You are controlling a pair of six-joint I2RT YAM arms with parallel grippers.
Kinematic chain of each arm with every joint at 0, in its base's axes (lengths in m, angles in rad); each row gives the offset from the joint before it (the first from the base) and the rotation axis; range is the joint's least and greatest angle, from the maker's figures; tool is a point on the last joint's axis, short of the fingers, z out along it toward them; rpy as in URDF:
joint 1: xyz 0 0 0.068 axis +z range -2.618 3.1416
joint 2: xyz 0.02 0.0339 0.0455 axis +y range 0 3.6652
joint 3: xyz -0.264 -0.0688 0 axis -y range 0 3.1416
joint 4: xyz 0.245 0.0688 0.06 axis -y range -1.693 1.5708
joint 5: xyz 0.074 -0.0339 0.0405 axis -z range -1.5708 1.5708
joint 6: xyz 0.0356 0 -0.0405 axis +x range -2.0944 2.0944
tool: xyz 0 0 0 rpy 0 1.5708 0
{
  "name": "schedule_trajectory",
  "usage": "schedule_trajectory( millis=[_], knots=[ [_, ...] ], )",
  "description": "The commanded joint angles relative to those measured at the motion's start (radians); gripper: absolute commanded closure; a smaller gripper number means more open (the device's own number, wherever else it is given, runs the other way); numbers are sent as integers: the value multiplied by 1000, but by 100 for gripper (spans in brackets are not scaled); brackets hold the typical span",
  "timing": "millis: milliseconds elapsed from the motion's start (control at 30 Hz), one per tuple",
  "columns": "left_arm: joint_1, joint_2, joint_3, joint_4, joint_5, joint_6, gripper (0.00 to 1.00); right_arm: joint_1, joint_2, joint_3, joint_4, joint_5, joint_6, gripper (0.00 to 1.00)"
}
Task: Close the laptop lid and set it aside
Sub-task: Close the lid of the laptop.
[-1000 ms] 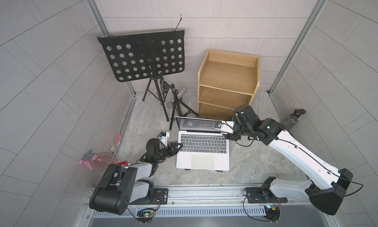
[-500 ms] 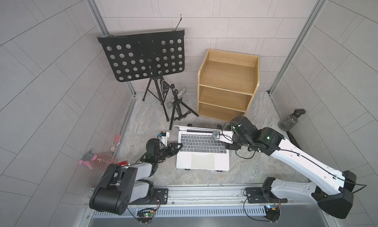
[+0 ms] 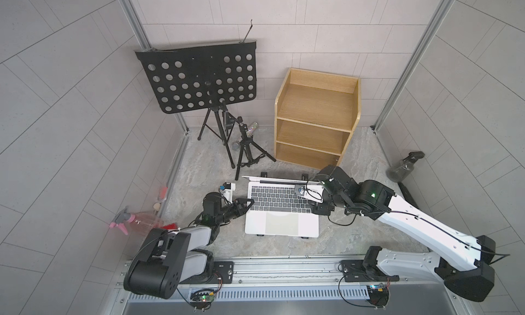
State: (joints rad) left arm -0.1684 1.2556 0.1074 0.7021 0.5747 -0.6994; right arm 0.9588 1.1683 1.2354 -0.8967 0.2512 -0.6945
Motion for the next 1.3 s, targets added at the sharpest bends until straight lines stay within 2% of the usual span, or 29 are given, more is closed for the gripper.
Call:
schedule_trajectory(
  millis=[0, 167, 367, 467, 600, 733, 867, 933, 1267],
  knots=[
    [3, -12, 15, -13, 10, 9, 68, 14, 37, 90, -58, -44, 8, 10],
    [3, -11, 15, -14, 13, 11, 68, 14, 67, 183, -81, -122, 25, 10],
    [4, -7, 17, -13, 13, 12, 68, 10, 58, 262, -47, -240, 109, 12],
    [3, -6, 17, -15, 13, 12, 68, -2, 73, 294, 20, -208, 201, 16],
    [4, -7, 17, -16, 13, 12, 68, -8, 132, 337, 69, -88, 265, 31],
    [3, -10, 18, -18, 13, 14, 68, -8, 172, 358, 92, -60, 276, 40],
    [3, -11, 17, -19, 13, 14, 68, -9, 214, 382, 104, 25, 247, 60],
    [4, -9, 17, -19, 13, 14, 68, -9, 244, 408, 68, 41, 217, 66],
    [4, -9, 17, -19, 14, 14, 68, -8, 282, 422, -107, -95, 147, 71]
  ],
)
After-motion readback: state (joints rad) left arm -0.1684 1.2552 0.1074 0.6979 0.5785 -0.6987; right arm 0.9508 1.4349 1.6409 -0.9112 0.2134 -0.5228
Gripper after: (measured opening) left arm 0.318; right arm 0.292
